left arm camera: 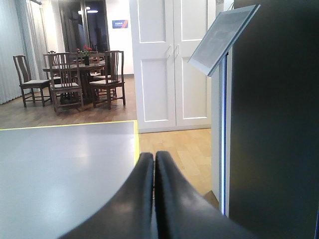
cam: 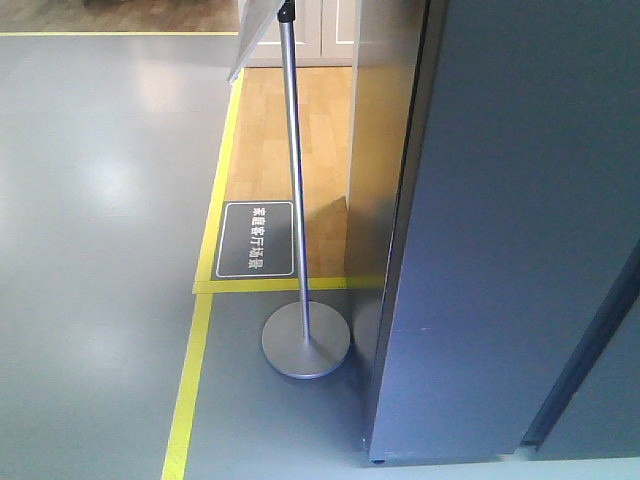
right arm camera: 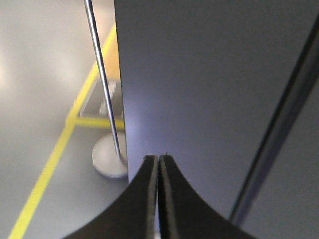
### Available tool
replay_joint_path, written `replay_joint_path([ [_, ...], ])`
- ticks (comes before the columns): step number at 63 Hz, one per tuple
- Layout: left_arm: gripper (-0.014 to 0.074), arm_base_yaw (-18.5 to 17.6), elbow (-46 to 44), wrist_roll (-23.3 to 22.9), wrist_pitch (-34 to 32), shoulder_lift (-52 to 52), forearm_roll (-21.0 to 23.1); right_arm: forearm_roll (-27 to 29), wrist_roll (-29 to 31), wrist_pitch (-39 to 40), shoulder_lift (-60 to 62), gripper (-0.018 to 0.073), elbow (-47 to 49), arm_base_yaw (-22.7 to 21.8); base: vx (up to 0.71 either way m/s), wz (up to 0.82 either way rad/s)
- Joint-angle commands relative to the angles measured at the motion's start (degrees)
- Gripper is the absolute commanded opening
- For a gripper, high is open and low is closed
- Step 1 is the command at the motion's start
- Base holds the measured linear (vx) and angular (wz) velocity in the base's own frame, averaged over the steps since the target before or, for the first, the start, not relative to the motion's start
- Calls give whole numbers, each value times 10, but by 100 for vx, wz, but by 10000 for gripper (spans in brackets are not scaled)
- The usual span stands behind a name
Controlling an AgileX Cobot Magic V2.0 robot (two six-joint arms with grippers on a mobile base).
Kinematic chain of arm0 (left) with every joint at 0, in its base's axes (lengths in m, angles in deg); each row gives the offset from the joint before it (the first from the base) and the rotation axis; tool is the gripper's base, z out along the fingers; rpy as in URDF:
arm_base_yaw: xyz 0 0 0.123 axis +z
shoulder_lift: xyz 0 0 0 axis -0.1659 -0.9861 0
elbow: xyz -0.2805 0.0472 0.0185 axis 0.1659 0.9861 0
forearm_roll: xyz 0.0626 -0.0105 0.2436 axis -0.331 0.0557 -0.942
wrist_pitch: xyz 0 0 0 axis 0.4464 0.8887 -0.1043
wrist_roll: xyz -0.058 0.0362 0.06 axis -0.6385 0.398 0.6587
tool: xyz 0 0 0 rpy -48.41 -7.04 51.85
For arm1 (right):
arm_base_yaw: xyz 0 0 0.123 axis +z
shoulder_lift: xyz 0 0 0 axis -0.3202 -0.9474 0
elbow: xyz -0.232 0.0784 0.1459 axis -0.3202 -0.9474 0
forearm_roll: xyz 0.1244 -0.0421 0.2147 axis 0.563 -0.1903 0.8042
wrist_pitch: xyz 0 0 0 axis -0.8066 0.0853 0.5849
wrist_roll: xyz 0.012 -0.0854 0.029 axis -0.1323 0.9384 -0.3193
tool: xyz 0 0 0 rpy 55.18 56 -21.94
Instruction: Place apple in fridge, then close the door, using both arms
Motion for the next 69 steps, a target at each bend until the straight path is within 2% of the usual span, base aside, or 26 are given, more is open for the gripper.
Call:
replay_joint_path([
  [1, -6, -1, 16, -2, -44, 9, 4, 19, 5, 158, 21, -3, -58, 1, 0, 0],
  [10, -6, -1, 16, -2, -44, 9, 4, 42, 5, 278, 72, -3, -154, 0, 0, 0],
  [23, -6, -1, 16, -2, -44, 9, 4, 42, 2, 432, 100, -3, -252, 0, 0, 0],
  [41, -6, -1, 16, -2, -44, 9, 4, 42, 1, 435, 100, -3, -250, -22, 0, 0],
  [69, -6, -1, 16, -2, -44, 9, 4, 42, 1, 434, 100, -3, -250, -22, 0, 0],
])
